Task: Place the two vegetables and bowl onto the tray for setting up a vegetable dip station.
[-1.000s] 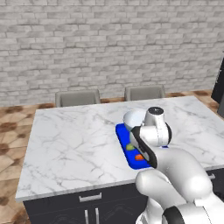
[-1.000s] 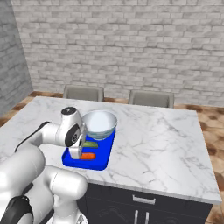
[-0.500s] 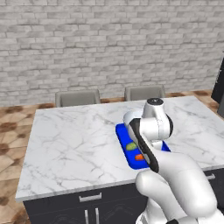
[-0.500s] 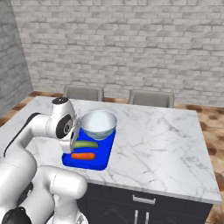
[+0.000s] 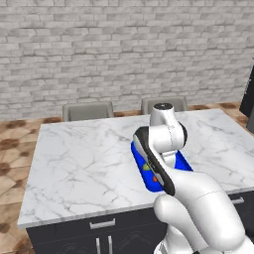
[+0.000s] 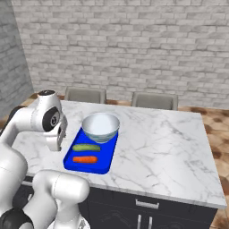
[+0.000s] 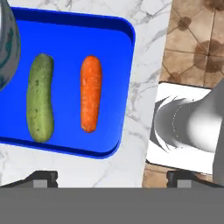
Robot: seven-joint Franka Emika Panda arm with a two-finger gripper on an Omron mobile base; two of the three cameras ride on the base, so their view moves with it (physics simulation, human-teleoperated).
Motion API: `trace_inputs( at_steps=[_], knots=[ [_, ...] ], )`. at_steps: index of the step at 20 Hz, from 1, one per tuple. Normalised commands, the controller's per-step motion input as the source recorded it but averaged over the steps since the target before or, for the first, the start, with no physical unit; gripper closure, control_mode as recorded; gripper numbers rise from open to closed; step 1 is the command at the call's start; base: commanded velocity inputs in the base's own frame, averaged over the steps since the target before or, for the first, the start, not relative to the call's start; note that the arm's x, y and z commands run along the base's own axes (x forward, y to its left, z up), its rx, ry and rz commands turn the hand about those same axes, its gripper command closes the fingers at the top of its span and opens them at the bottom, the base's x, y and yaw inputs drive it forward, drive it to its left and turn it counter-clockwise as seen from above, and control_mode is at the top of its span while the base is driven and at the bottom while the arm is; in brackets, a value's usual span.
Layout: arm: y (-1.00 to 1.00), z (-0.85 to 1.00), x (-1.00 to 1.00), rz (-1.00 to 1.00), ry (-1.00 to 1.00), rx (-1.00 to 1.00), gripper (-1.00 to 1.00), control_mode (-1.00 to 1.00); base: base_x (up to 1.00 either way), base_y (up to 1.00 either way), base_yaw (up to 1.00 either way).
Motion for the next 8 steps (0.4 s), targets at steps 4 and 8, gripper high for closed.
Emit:
trace_inputs(
  at_steps=[4, 8],
  knots=[
    [0.24, -0.11, -0.28, 0.26, -0.01, 0.0, -1.0, -1.0, 0.0, 0.0, 0.0],
    [0.3, -0.11, -0.09, 0.47, 0.0, -0.04, -1.0, -1.0, 0.0, 0.0, 0.0]
  ],
)
